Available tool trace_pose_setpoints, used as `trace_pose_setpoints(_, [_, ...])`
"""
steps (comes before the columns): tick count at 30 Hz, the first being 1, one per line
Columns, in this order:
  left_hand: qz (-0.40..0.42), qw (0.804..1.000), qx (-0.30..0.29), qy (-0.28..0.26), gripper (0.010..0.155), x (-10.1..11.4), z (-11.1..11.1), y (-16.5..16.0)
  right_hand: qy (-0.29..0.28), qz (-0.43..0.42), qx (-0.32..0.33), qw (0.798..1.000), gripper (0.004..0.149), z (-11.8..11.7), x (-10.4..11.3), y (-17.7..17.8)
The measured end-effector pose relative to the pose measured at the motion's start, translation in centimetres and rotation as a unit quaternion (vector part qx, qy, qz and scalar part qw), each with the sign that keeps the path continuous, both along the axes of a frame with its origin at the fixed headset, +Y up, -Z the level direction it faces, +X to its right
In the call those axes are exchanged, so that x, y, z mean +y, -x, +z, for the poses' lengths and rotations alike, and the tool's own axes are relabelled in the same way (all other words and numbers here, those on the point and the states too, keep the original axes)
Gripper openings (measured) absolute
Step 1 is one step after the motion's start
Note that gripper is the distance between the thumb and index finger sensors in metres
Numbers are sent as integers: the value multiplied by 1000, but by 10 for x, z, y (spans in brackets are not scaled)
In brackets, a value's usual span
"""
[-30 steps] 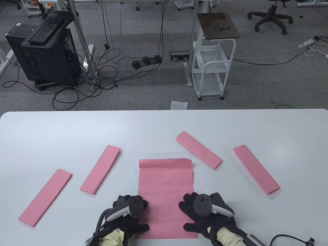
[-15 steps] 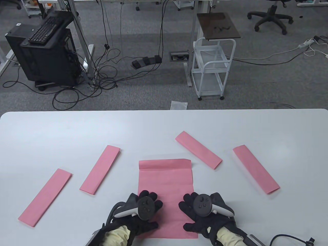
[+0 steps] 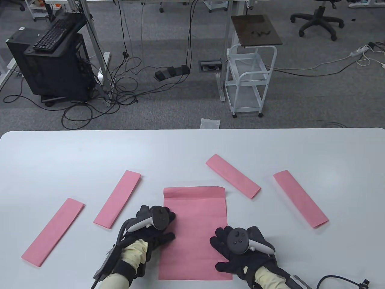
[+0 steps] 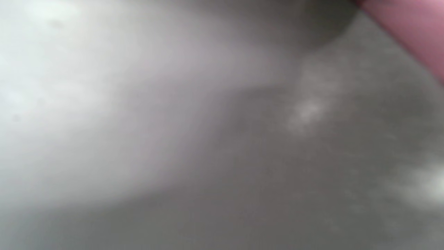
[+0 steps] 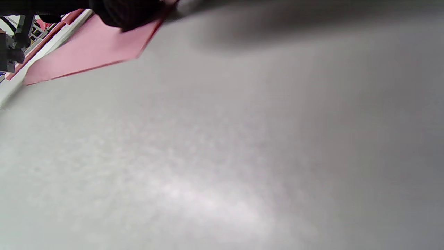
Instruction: Unfold complexly folded papers and stack
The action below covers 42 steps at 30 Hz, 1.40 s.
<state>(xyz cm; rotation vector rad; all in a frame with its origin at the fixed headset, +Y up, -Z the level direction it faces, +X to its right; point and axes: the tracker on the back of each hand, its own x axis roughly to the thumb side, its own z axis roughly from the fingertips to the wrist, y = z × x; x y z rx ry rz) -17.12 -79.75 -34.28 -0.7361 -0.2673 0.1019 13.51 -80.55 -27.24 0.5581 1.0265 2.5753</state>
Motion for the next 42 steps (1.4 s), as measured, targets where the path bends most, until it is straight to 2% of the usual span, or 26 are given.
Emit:
trace_pose_setpoints(6, [7, 1000, 2, 13, 67, 1, -2, -1, 1, 0, -1, 1000, 73, 0, 0, 0])
trace_pose_setpoints(8, [25, 999, 11, 27, 68, 13, -1, -10, 1, 1, -1, 1000, 73, 0, 0, 0])
trace_pose_setpoints(9, [41, 999, 4, 16, 68, 19, 1, -18, 1, 0, -1, 1000, 73, 0, 0, 0])
trace_pose_setpoints(10, [56, 998, -25, -1, 69, 25, 6, -30, 2, 0, -1, 1000, 73, 0, 0, 0])
trace_pose_setpoints(12, [45, 994, -96, -1, 68, 30, 14, -52, 2, 0, -1, 1000, 73, 0, 0, 0])
trace_pose_setpoints(15, [-8, 986, -168, -6, 69, 17, 23, -79, 3, -1, -1, 1000, 73, 0, 0, 0])
trace_pose_setpoints(16, [-24, 984, -175, -10, 70, 11, 23, -84, 4, -1, -1, 1000, 73, 0, 0, 0])
trace_pose_setpoints(18, [-17, 986, -169, -4, 71, 5, 17, -87, 5, -1, -1, 1000, 73, 0, 0, 0])
trace_pose_setpoints(20, [6, 991, -136, 1, 71, 3, 9, -87, 6, -2, -1, 1000, 73, 0, 0, 0])
trace_pose_setpoints(23, [-12, 994, -110, -13, 70, 3, -15, -81, 7, -2, -1, 1000, 73, 0, -1, 0])
trace_pose_setpoints(26, [20, 999, -34, 1, 69, 1, -42, -66, 8, -2, -1, 1000, 73, 0, -1, 0])
trace_pose_setpoints(31, [9, 999, 30, -11, 69, 1, -73, -43, 10, -3, -1, 1000, 73, 0, -1, 0])
trace_pose_setpoints(35, [-4, 998, 56, -26, 69, 3, -85, -36, 10, -3, -1, 1000, 73, 0, -1, 0])
trace_pose_setpoints(39, [-14, 998, 50, -38, 69, 7, -86, -39, 12, -4, 0, 1000, 73, 0, -1, 0])
trace_pose_setpoints(42, [7, 997, 60, -42, 68, 12, -87, -41, 6, -16, -12, 1000, 71, -1, 2, 0])
